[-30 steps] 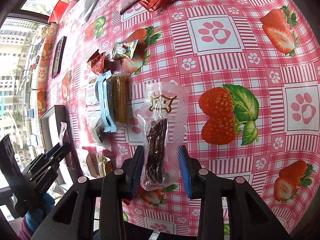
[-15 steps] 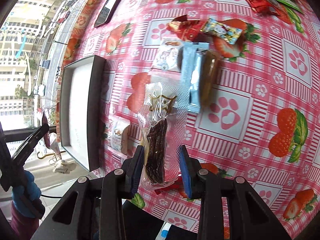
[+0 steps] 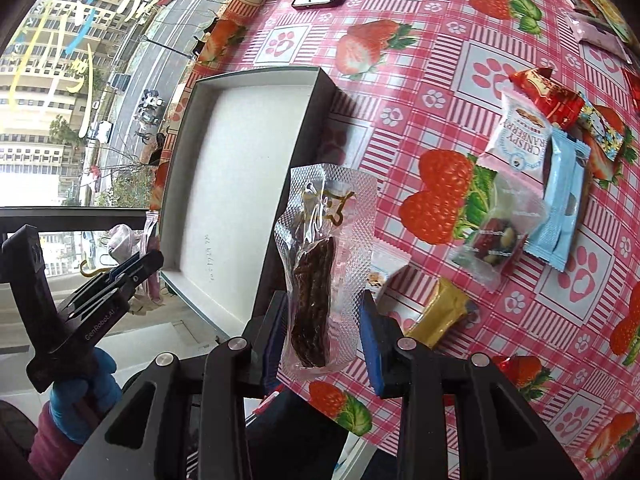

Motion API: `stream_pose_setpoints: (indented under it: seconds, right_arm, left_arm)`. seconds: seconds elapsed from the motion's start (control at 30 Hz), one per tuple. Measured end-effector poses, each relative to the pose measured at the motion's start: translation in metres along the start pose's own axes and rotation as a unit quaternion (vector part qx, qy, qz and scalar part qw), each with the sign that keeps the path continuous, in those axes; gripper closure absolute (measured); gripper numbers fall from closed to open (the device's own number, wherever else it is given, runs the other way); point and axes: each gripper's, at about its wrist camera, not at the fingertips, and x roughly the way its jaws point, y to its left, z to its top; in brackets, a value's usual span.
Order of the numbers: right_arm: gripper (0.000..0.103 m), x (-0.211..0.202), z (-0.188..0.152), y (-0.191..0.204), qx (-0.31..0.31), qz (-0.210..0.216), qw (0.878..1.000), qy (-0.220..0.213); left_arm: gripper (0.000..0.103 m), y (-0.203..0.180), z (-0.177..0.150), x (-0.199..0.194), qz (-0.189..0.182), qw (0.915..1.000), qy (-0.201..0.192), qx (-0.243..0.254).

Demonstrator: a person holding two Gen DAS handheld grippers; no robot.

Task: Organize snacks
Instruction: 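Carry both snacks into the white box and open both tools, then lift both open tools up out of the white box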

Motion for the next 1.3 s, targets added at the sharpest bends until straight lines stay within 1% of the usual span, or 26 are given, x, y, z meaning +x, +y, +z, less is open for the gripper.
stream_pose_setpoints:
  seconds: [0.13, 0.3, 0.37, 0.43, 0.47, 0.5, 0.53, 0.57, 0.6, 0.63, 0.67, 0.7, 0.73, 0.83, 0.9, 0.93, 1.03, 1.1, 1.13, 1.2, 1.3]
  right_arm:
    - [0.067, 0.017, 0.006, 0.027, 0.009, -0.003, 1.0, 0.003]
    - [0.067, 0.047, 0.03, 0.058, 0.021, -0.01, 1.0, 0.007]
    - [0.067, 0.058, 0.037, 0.068, 0.028, -0.015, 0.999, 0.012]
    - [0.067, 0.07, 0.042, 0.077, 0.027, -0.024, 0.999, 0.024]
    - [0.067, 0.076, 0.044, 0.081, 0.025, -0.032, 0.999, 0.031]
    - [0.067, 0.08, 0.044, 0.084, 0.025, -0.039, 0.998, 0.037]
    - [0.064, 0.083, 0.045, 0.085, 0.025, -0.045, 0.998, 0.044]
    - [0.057, 0.086, 0.046, 0.082, 0.027, -0.054, 0.997, 0.052]
    - [0.054, 0.088, 0.048, 0.083, 0.027, -0.065, 0.996, 0.056]
    - [0.045, 0.089, 0.05, 0.084, 0.026, -0.078, 0.995, 0.061]
    - [0.029, 0.091, 0.053, 0.087, 0.025, -0.092, 0.993, 0.063]
    - [0.023, 0.091, 0.057, 0.089, 0.022, -0.109, 0.992, 0.061]
    - [0.019, 0.091, 0.061, 0.091, 0.017, -0.124, 0.99, 0.06]
    - [0.019, 0.096, 0.075, 0.098, -0.003, -0.169, 0.983, 0.071]
    - [0.019, 0.101, 0.085, 0.103, -0.015, -0.191, 0.978, 0.078]
    - [0.019, 0.097, 0.087, 0.106, -0.019, -0.195, 0.977, 0.083]
    - [0.019, 0.116, 0.102, 0.115, -0.026, -0.19, 0.976, 0.102]
    - [0.019, 0.131, 0.112, 0.122, -0.03, -0.19, 0.975, 0.114]
    - [0.019, 0.138, 0.116, 0.125, -0.034, -0.196, 0.973, 0.118]
    - [0.019, 0.154, 0.126, 0.132, -0.038, -0.208, 0.97, 0.124]
    - [0.019, 0.168, 0.142, 0.129, -0.027, -0.222, 0.966, 0.134]
  left_arm:
    - [0.076, 0.007, 0.007, 0.019, -0.007, 0.9987, 0.03, 0.04]
    - [0.076, 0.013, 0.014, 0.039, -0.016, 0.9945, 0.053, 0.089]
    - [0.076, 0.016, 0.017, 0.045, -0.007, 0.9926, 0.059, 0.106]
    - [0.075, 0.02, 0.019, 0.05, -0.003, 0.9921, 0.059, 0.11]
    - [0.069, 0.022, 0.02, 0.053, -0.007, 0.9919, 0.063, 0.11]
    - [0.056, 0.023, 0.021, 0.056, -0.01, 0.9916, 0.066, 0.111]
    - [0.047, 0.025, 0.022, 0.058, -0.012, 0.9914, 0.068, 0.111]
    - [0.033, 0.026, 0.022, 0.06, -0.01, 0.9916, 0.066, 0.11]
    - [0.028, 0.027, 0.023, 0.061, -0.011, 0.9919, 0.063, 0.109]
    - [0.028, 0.028, 0.024, 0.062, -0.017, 0.9921, 0.063, 0.107]
    - [0.028, 0.03, 0.024, 0.065, -0.027, 0.9923, 0.066, 0.101]
    - [0.028, 0.032, 0.025, 0.068, -0.038, 0.9925, 0.072, 0.092]
    - [0.028, 0.034, 0.026, 0.072, -0.047, 0.9926, 0.077, 0.081]
    - [0.028, 0.043, 0.029, 0.081, -0.056, 0.9939, 0.081, 0.05]
    - [0.026, 0.052, 0.032, 0.084, -0.059, 0.9947, 0.079, 0.029]
    - [0.025, 0.056, 0.034, 0.084, -0.064, 0.995, 0.074, 0.02]
    - [0.024, 0.066, 0.041, 0.085, -0.066, 0.9959, 0.061, -0.002]
    - [0.024, 0.07, 0.046, 0.086, -0.077, 0.9953, 0.056, -0.017]
    - [0.024, 0.071, 0.05, 0.086, -0.081, 0.9952, 0.052, -0.018]
    - [0.024, 0.065, 0.056, 0.086, -0.075, 0.9961, 0.044, -0.01]
    - [0.024, 0.061, 0.067, 0.088, -0.07, 0.997, 0.032, 0.003]
